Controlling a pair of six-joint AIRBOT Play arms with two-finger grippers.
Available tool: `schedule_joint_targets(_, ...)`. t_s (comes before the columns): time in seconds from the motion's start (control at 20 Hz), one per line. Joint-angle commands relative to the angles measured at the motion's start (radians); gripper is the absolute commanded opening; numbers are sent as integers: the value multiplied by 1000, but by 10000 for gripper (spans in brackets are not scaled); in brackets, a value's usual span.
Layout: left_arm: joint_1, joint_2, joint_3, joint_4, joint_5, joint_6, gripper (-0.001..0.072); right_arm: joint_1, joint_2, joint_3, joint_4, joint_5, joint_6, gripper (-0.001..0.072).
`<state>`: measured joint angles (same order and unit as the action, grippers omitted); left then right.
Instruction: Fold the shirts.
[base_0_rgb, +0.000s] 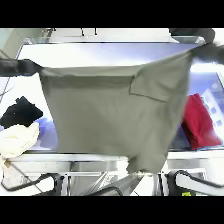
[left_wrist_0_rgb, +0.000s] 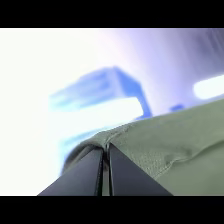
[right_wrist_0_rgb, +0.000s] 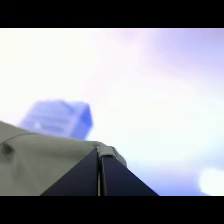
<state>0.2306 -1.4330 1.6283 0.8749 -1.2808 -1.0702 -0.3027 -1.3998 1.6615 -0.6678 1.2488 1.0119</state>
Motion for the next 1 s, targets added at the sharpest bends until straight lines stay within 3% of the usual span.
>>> schedule_joint_targets(0.0,-22,-261,31,-1,42,33,20,96,-249,-19,-92,-142,47,13)
schedule_joint_targets(0.15,-23,-439,169,-1,39,29,20,108,-357,-17,-89,-247,71,13)
schedule_joint_targets(0.3,-23,-549,284,18,-24,12,20,108,-399,-20,-158,-203,89,13)
schedule_joint_targets(0.4,-47,-600,348,118,-84,-6,20,109,-403,-34,-256,-188,136,13)
schedule_joint_targets(0.65,-95,-610,351,425,-86,-46,21,109,-409,-164,-354,-214,166,13)
schedule_joint_targets(0.95,-105,-610,351,443,-81,-26,22,111,-444,-199,-338,-276,167,13)
